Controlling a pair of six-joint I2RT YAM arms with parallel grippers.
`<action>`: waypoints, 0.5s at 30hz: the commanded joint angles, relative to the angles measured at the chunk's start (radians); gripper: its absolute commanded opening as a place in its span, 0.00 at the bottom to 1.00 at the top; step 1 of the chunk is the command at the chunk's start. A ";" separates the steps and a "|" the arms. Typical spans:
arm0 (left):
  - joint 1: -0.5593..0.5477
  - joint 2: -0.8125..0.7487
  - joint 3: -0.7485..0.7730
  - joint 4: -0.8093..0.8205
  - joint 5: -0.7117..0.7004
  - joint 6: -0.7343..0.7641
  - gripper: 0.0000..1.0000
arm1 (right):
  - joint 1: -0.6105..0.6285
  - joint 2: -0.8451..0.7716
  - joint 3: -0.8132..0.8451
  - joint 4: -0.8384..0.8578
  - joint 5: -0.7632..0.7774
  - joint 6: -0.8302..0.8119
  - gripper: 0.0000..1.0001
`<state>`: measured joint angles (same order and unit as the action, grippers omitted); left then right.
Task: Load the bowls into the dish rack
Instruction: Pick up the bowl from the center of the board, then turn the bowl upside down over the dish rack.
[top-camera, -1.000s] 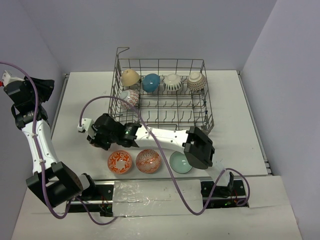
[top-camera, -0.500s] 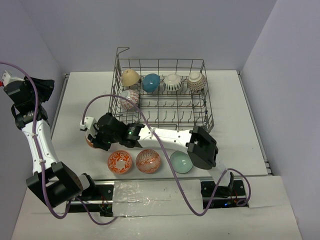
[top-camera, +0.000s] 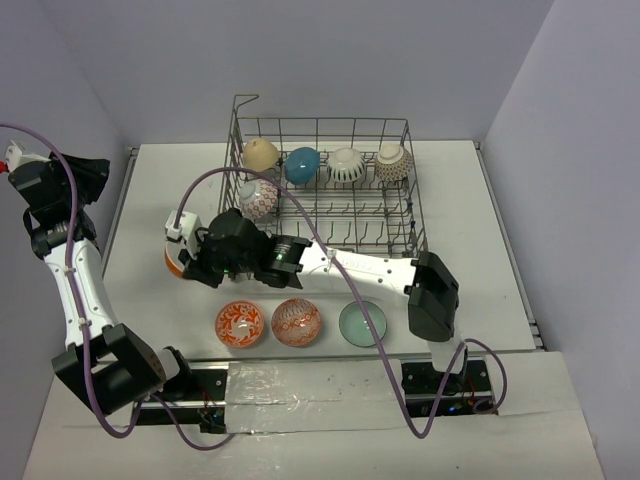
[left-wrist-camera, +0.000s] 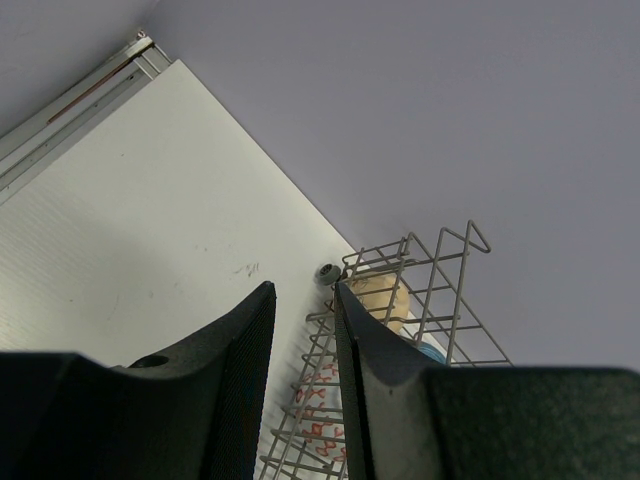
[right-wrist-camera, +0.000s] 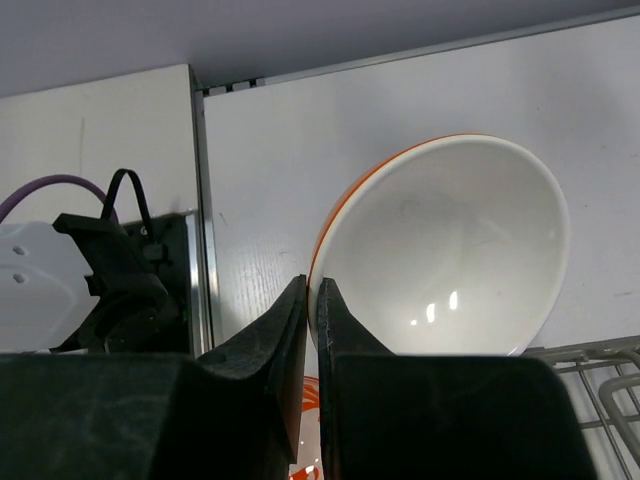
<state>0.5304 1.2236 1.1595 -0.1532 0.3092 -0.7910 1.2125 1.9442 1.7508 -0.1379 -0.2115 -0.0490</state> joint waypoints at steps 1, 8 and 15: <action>-0.003 -0.024 0.000 0.041 0.007 -0.002 0.35 | -0.018 -0.088 -0.019 0.099 -0.020 0.020 0.00; -0.004 -0.024 0.000 0.041 0.010 -0.004 0.35 | -0.042 -0.140 -0.050 0.132 -0.045 0.041 0.00; -0.004 -0.024 0.000 0.041 0.010 -0.004 0.36 | -0.074 -0.191 -0.065 0.181 -0.048 0.047 0.00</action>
<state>0.5285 1.2236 1.1595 -0.1532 0.3096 -0.7910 1.1572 1.8477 1.6787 -0.0784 -0.2413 -0.0113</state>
